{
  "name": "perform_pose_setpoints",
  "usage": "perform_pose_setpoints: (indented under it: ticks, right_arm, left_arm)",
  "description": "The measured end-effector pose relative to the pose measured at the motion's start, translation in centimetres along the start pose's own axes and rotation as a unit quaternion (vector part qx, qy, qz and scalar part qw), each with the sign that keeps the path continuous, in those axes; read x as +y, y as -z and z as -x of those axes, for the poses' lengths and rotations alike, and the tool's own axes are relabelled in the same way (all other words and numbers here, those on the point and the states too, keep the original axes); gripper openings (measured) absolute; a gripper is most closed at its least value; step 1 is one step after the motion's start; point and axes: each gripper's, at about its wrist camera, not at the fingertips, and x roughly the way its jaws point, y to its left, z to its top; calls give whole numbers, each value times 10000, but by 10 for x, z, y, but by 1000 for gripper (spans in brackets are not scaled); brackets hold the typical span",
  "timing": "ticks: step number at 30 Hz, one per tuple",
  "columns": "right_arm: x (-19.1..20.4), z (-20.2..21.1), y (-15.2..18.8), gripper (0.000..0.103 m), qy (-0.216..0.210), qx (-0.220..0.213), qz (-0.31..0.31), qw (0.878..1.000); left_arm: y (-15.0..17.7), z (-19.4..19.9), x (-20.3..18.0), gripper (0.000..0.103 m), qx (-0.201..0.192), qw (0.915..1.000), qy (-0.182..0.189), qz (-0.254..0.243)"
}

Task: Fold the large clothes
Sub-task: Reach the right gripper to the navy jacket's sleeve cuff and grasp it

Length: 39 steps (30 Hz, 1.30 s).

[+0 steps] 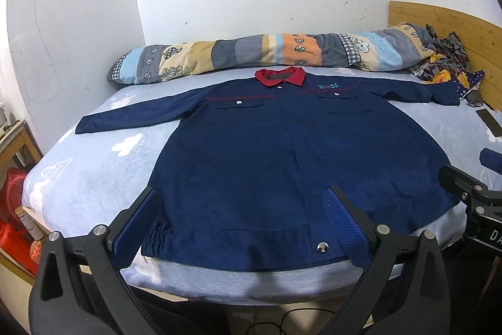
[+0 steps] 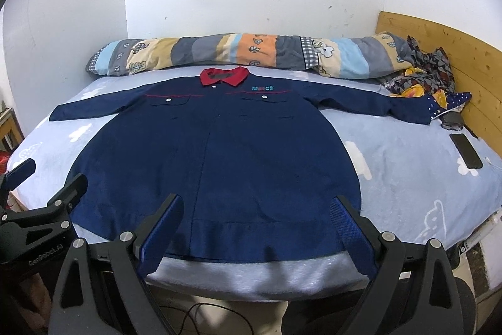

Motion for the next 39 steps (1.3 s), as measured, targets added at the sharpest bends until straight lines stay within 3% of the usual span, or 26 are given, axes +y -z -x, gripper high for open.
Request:
perform_pose_setpoints:
  ticks: [13, 17, 21, 24, 26, 27, 30, 34, 39]
  right_arm:
    - [-59, -30, -20, 96, -401, 532, -1051, 9922]
    - [-93, -44, -43, 96, -441, 550, -1244, 9897]
    - [-152, -68, -65, 96, -519, 598, -1944, 9777]
    - [-216, -92, -75, 96, -509, 549, -2743, 9587]
    - [-259, -111, -81, 96, -379, 519, -3098, 9486]
    - [-282, -121, -83, 96, -329, 486, -3241, 9442]
    - [-351, -153, -84, 94, -143, 485, -3730, 9264]
    - [-441, -193, -76, 81, -96, 394, -4631, 8854]
    - [-500, -241, -75, 73, -290, 101, -5290, 8481]
  left_arm:
    - [-30, -37, -20, 103, 371, 9984, 422, -36]
    - [-63, -68, -42, 103, 240, 9967, 481, -608]
    - [-95, -104, -69, 103, -96, 9929, 486, -1081]
    - [-99, -131, -74, 103, 77, 9942, 695, -812]
    - [-101, -144, -76, 103, 394, 9933, 810, -729]
    - [-104, -145, -75, 103, 393, 9927, 919, -678]
    - [-112, -149, -73, 103, 212, 9939, 788, -735]
    - [-117, -168, -68, 103, 519, 9938, 824, -538]
    - [-114, -183, -63, 103, 927, 9913, 901, -233]
